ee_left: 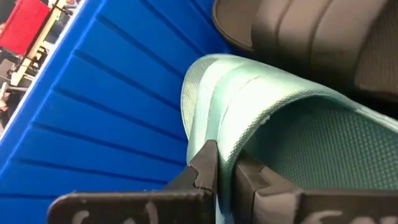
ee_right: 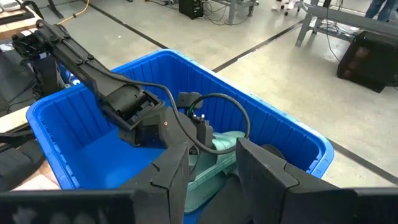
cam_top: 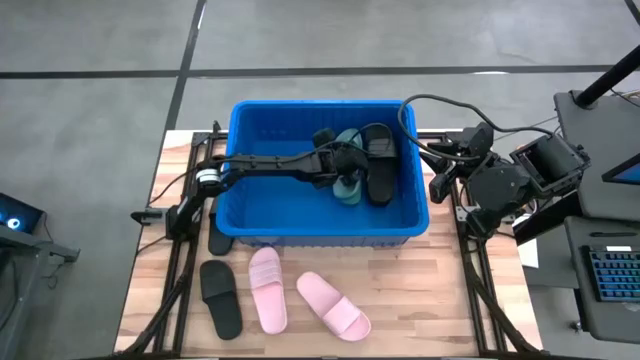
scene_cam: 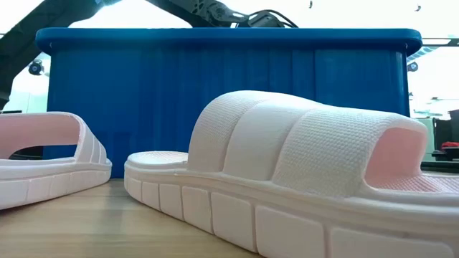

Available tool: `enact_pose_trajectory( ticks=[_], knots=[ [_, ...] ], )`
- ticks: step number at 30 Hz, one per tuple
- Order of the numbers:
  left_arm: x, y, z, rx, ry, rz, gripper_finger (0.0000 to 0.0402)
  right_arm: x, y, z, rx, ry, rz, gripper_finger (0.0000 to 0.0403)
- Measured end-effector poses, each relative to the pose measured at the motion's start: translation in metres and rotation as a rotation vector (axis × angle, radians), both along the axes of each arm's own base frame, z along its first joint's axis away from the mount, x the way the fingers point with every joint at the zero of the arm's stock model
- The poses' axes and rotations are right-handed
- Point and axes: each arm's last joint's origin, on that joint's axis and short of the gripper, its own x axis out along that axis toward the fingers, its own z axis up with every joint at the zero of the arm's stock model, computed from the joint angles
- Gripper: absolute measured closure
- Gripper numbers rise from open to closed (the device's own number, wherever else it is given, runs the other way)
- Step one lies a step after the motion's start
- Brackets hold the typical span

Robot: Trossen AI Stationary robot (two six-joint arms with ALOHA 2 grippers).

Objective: Pick and place slides into bin
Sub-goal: Put the green slide into the blue bin

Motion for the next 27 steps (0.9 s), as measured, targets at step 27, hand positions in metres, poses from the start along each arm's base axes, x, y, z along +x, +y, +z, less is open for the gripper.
enact_pose_trajectory(
  ticks=[27],
  knots=[
    [0.017, 0.01, -0.023, -0.027, -0.056, -0.051, 0.0372, -0.007, -0.003, 0.003, 0.012, -0.025, -0.001, 0.0286]
  ],
)
